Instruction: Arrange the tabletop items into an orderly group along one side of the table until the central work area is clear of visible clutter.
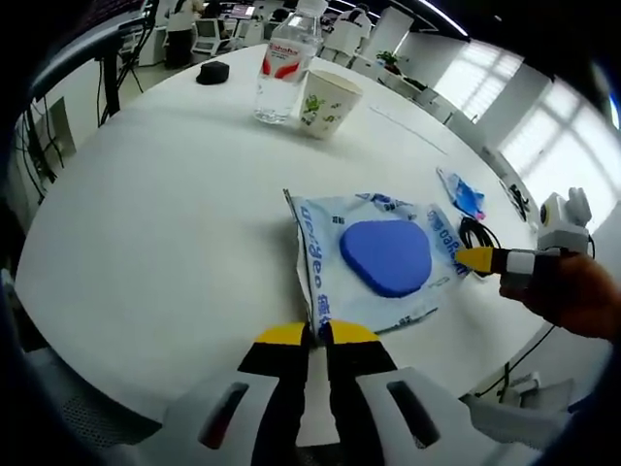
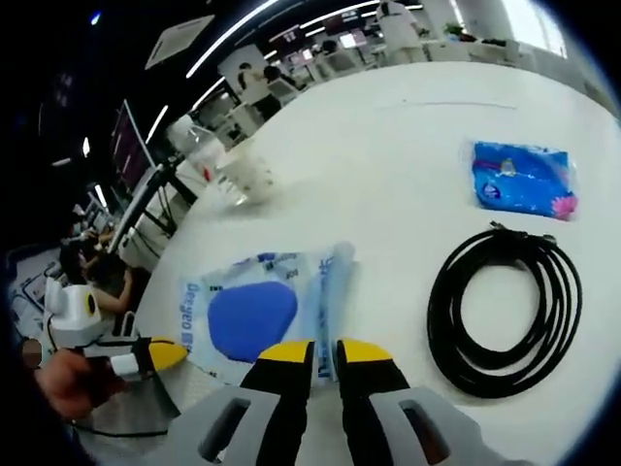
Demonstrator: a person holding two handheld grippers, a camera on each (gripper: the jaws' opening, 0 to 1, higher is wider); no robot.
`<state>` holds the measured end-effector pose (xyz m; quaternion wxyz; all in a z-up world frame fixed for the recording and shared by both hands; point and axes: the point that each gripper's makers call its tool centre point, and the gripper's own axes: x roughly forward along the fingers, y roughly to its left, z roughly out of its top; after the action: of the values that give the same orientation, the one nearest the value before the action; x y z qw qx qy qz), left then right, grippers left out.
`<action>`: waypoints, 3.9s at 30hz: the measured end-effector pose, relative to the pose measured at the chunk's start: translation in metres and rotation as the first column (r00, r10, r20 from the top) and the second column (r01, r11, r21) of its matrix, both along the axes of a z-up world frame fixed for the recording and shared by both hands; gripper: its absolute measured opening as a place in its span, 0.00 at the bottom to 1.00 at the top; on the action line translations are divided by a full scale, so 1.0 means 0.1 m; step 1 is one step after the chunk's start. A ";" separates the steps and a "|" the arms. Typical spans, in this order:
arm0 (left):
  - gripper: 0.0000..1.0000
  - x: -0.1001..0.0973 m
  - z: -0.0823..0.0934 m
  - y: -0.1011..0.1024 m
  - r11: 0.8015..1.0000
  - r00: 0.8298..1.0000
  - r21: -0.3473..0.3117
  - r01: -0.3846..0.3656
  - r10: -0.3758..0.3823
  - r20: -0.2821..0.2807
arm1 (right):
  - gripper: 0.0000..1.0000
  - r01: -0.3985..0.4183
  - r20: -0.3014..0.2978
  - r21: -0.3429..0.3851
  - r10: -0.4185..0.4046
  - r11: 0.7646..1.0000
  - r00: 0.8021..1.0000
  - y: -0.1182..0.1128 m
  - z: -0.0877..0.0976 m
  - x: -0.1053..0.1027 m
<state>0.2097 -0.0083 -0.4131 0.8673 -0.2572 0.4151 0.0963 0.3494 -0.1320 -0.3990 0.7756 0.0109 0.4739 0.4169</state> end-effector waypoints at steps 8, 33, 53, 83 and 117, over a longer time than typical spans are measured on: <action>0.00 0.06 0.07 -0.06 1.000 1.000 -0.008 0.020 -0.020 0.019 | 0.00 -0.002 0.007 0.003 0.002 1.000 1.000 -0.05 0.03 0.03; 0.00 1.20 0.41 -0.19 0.991 0.982 -0.018 0.132 -0.129 0.136 | 0.00 0.060 0.107 0.036 -0.063 0.998 0.992 -0.34 0.32 0.70; 0.00 1.91 0.30 0.18 0.996 0.983 -0.054 0.075 -0.065 0.174 | 0.00 0.042 0.136 0.078 -0.052 0.996 0.989 -0.12 0.37 1.20; 0.00 2.11 0.13 0.39 0.985 0.978 -0.146 -0.095 0.120 0.169 | 0.00 0.121 0.066 0.072 -0.126 0.990 0.990 0.06 0.06 1.61; 0.10 1.82 0.27 0.36 0.978 0.973 -0.178 -0.110 0.143 0.180 | 0.17 0.191 0.072 0.109 -0.199 0.976 0.977 -0.10 0.17 1.61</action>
<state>0.3915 0.0273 -0.3858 0.8708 -0.3632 0.3188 0.0910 0.5101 -0.1420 -0.3815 0.8300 0.0795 0.4166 0.3621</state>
